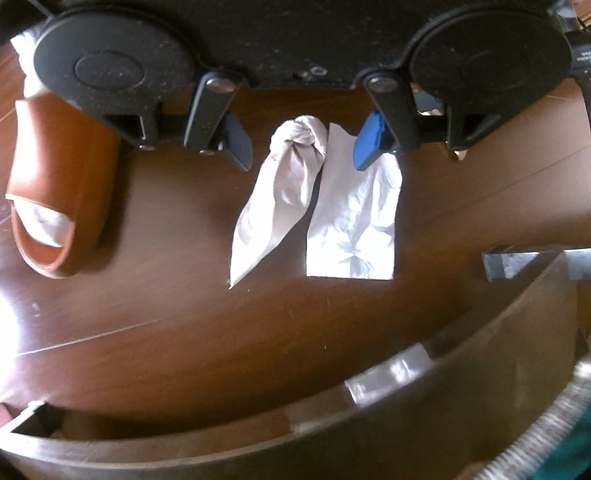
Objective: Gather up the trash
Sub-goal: 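Lift both open tools out and lower them toward the floor trash, then close left tool on the coffee stick packet while right tool grasps the white tissue, then carry the coffee stick packet and white tissue up over the teal wastebasket, then lower both tools into the wastebasket and open them to drop the items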
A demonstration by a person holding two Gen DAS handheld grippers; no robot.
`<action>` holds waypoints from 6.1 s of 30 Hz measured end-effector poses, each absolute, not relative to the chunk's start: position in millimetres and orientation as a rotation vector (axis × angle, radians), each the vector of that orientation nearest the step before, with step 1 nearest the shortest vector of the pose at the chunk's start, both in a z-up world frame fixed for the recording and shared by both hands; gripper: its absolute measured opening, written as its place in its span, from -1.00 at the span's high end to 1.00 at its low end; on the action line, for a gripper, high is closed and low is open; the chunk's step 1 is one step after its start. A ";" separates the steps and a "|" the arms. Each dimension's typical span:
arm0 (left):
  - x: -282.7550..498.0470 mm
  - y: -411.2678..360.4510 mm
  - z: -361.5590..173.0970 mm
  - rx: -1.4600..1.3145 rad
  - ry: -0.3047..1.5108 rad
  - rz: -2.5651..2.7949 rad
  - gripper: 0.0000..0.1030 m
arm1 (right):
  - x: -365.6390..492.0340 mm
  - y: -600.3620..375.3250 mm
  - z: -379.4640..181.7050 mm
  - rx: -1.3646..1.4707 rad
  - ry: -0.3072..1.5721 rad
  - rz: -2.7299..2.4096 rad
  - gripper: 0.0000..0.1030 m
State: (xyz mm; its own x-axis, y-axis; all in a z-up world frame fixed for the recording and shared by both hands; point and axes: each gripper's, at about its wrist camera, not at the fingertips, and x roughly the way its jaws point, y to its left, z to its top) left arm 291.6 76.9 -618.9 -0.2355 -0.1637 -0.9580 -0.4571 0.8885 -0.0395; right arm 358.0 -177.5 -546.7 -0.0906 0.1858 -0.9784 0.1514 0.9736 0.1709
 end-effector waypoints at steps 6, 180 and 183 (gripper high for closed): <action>283.4 82.0 -639.6 -0.512 1.808 0.350 -0.90 | 351.8 -172.3 -573.7 0.223 1.709 0.033 -0.13; 360.0 29.2 126.2 0.011 0.487 0.009 0.57 | 356.2 -99.3 93.3 -0.272 0.472 0.339 0.89; 386.8 28.2 105.2 0.010 0.551 0.017 0.57 | 372.4 -98.2 79.2 -0.278 0.506 0.335 0.89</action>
State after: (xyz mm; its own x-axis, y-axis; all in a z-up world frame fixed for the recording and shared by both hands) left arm 386.8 28.2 105.2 0.8520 0.0190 -0.5232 -0.0134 0.9998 0.0145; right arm 372.4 -98.2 79.2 0.8227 0.2428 -0.5140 -0.3782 0.9088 -0.1761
